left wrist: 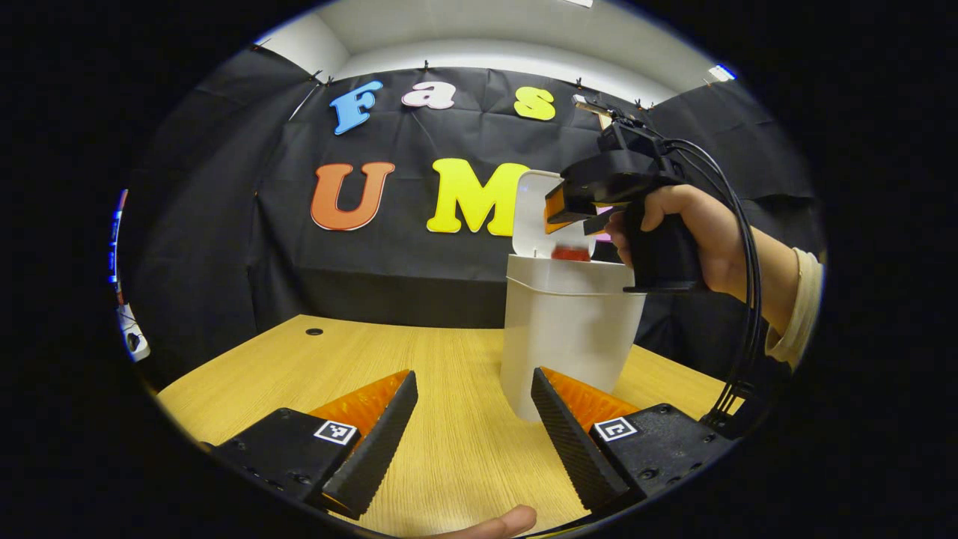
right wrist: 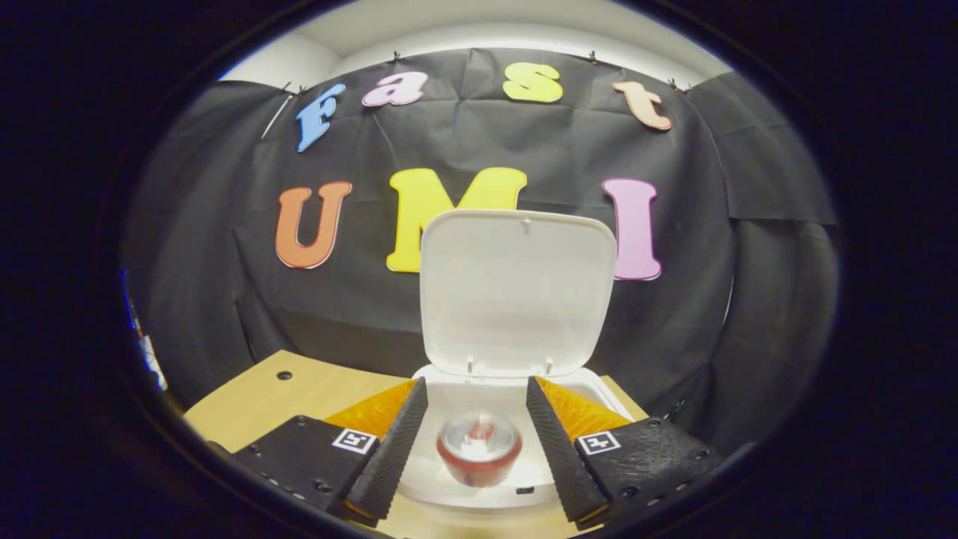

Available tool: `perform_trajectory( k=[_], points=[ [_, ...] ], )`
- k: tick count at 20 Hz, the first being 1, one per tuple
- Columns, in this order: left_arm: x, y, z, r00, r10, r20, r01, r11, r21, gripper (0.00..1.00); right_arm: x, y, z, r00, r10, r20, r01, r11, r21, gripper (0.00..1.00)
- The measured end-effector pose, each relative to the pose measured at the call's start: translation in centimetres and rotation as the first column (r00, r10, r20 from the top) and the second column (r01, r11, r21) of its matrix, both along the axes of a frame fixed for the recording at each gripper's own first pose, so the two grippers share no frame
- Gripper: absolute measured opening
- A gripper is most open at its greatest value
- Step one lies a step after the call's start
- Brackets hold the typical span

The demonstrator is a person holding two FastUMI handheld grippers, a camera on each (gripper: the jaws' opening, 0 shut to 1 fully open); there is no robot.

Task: Press the lid of the desktop garbage bin to open it, pick up the crumpled paper on the desktop and throw it into the bin, then pick up the pop can on the desktop and drop it into the bin, and finally close the garbage bin lid.

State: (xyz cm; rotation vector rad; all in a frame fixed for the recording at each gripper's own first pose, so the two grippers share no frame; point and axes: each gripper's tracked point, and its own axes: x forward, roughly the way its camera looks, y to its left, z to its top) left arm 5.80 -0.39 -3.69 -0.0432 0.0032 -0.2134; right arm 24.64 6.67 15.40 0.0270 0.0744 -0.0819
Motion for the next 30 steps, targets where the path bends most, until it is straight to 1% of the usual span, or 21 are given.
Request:
perform_trajectory(
  k=[2,4,5,6,7,8,10,11,13,16,18,19,21,22,23,25,27,28,29,30],
  points=[
    [0.0,-0.5,-0.4,1.0,-0.012,-0.007,0.012,1.0,0.014,0.99,0.3,-0.5,-0.3,1.0,0.0,-0.001,0.0,1.0,-0.017,0.82],
    [-0.1,-0.9,-0.5,1.0,-0.029,-0.004,0.029,0.999,0.025,0.99,0.5,-1.0,-0.7,1.0,-0.013,-0.011,0.013,1.0,-0.01,0.82],
    [-0.1,-1.0,-0.5,0.999,-0.034,-0.005,0.034,0.999,0.028,0.99,0.5,-0.9,-0.7,1.0,-0.005,-0.014,0.004,1.0,-0.006,0.82],
    [-0.1,-1.0,-0.6,0.999,-0.034,-0.007,0.035,0.999,0.029,0.99,0.4,-0.8,-0.2,1.0,0.002,-0.002,-0.002,1.0,-0.005,0.83],
    [-0.1,-1.0,-0.7,0.999,-0.034,-0.01,0.034,0.999,0.028,0.99,0.2,-0.8,0.5,1.0,0.008,0.016,-0.008,1.0,-0.002,0.86],
    [0.0,-1.0,-0.8,0.999,-0.033,-0.015,0.034,0.999,0.025,0.99,0.1,-0.9,1.2,0.999,0.014,0.03,-0.014,1.0,-0.003,0.84],
    [0.0,-0.9,-0.8,0.999,-0.035,-0.021,0.035,0.999,0.021,0.99,-0.3,-0.9,2.0,0.999,0.024,0.046,-0.024,1.0,0.001,0.87],
    [0.0,-0.8,-0.7,0.999,-0.032,-0.021,0.033,0.999,0.023,0.99,-0.5,-1.0,2.7,0.998,0.026,0.055,-0.026,1.0,0.007,0.9],
    [-0.1,-0.4,-0.5,1.0,-0.018,-0.016,0.019,1.0,0.022,0.99,-0.9,-0.9,4.4,0.995,0.031,0.09,-0.032,0.999,0.006,0.93],
    [0.0,0.2,-0.8,0.999,0.004,-0.032,-0.003,1.0,0.022,0.99,-1.2,-0.8,7.1,0.99,0.037,0.134,-0.037,0.999,-0.003,0.94],
    [-0.2,0.8,-0.6,0.999,0.025,-0.032,-0.024,0.999,0.03,0.99,-1.8,-0.5,10.1,0.982,0.047,0.184,-0.048,0.999,-0.002,0.93],
    [-0.4,1.1,-0.4,0.999,0.044,-0.029,-0.043,0.998,0.04,0.99,-2.4,-0.3,12.3,0.971,0.052,0.232,-0.057,0.998,0.016,0.93],
    [-0.6,1.7,-0.2,0.998,0.061,-0.024,-0.06,0.997,0.044,0.99,-3.0,1.4,14.6,0.956,0.102,0.274,-0.122,0.991,0.057,0.93],
    [-0.6,1.9,-0.2,0.998,0.06,-0.028,-0.059,0.997,0.039,0.99,-3.0,1.7,15.5,0.953,0.112,0.282,-0.134,0.989,0.059,0.94],
    [-0.6,2.0,-0.2,0.998,0.057,-0.03,-0.057,0.998,0.028,0.99,-2.9,1.9,16.4,0.95,0.11,0.292,-0.129,0.991,0.047,0.96],
    [-0.7,2.3,-0.2,0.998,0.056,-0.039,-0.055,0.998,0.007,0.99,-1.9,2.3,18.1,0.945,0.093,0.313,-0.098,0.995,0.001,0.94],
    [-0.7,3.3,-0.3,0.996,0.075,-0.05,-0.075,0.997,0.006,0.99,-0.2,2.0,19.1,0.941,0.047,0.336,-0.032,0.998,-0.049,0.94],
    [-0.8,4.0,-0.4,0.994,0.094,-0.059,-0.094,0.996,0.009,0.99,1.0,1.8,19.0,0.942,0.023,0.335,-0.001,0.998,-0.068,0.94],
    [-0.8,4.5,-0.4,0.992,0.112,-0.06,-0.112,0.994,0.01,0.99,2.2,1.9,18.5,0.947,0.013,0.322,0.012,0.997,-0.078,0.96],
    [-0.9,5.0,0.0,0.991,0.123,-0.055,-0.122,0.992,0.012,0.99,3.8,1.6,17.7,0.954,-0.003,0.3,0.026,0.997,-0.07,0.95]
  ],
)
